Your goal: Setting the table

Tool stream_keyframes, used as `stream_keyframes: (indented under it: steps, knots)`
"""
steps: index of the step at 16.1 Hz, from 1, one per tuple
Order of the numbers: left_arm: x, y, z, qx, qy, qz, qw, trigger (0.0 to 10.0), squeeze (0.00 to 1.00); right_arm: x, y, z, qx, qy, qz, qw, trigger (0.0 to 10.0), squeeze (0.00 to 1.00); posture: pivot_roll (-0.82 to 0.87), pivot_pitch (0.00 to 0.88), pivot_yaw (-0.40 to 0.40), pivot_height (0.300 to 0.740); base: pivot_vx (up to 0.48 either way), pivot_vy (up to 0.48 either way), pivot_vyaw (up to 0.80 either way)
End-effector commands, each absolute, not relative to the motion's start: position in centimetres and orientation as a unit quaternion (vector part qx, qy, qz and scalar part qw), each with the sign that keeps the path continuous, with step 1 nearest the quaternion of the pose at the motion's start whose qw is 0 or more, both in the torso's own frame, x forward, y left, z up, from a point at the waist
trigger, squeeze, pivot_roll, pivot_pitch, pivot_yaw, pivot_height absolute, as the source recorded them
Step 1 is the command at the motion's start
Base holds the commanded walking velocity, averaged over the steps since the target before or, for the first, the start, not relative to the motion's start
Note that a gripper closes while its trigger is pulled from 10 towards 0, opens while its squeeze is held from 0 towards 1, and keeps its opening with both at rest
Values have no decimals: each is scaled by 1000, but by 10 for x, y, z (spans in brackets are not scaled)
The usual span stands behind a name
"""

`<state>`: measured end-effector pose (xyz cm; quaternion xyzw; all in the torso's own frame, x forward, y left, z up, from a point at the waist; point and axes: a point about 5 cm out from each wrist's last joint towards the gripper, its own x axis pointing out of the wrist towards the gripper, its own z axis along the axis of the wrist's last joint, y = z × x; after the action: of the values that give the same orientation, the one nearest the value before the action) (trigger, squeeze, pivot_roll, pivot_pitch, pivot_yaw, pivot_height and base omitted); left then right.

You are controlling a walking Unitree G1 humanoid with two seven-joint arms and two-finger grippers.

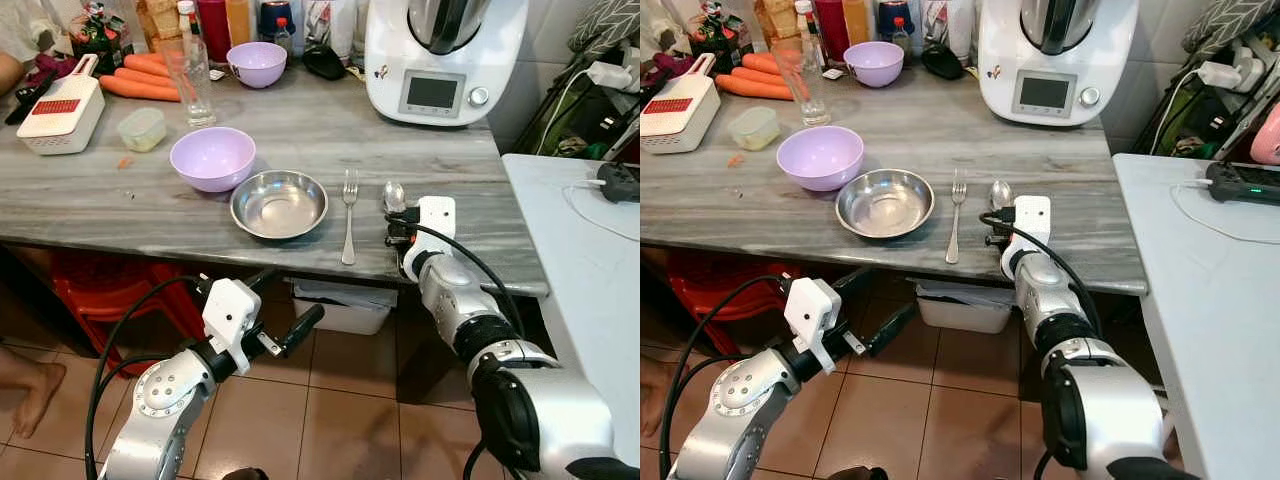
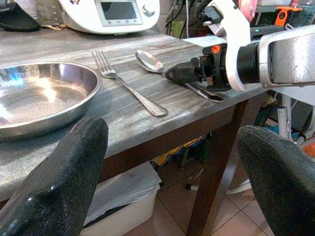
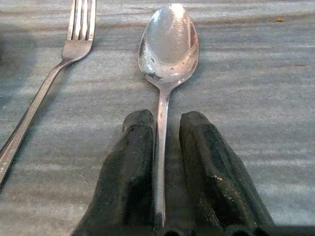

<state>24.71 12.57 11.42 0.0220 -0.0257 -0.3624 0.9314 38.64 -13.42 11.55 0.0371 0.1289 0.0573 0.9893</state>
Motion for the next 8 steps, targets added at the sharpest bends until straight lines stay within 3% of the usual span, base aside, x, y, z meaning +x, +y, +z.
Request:
stream_keyframes:
  steps: [1, 8]
  knots:
    - [246, 125, 118, 29, -30, -365, 930, 10000, 0, 387, -135, 114, 32, 143, 58, 988, 0, 0, 91, 125, -22, 740, 0, 0, 0]
    - [245, 127, 119, 34, -30, -362, 931, 10000, 0, 389, -128, 119, 36, 137, 73, 987, 0, 0, 106, 134, -21, 740, 0, 0, 0]
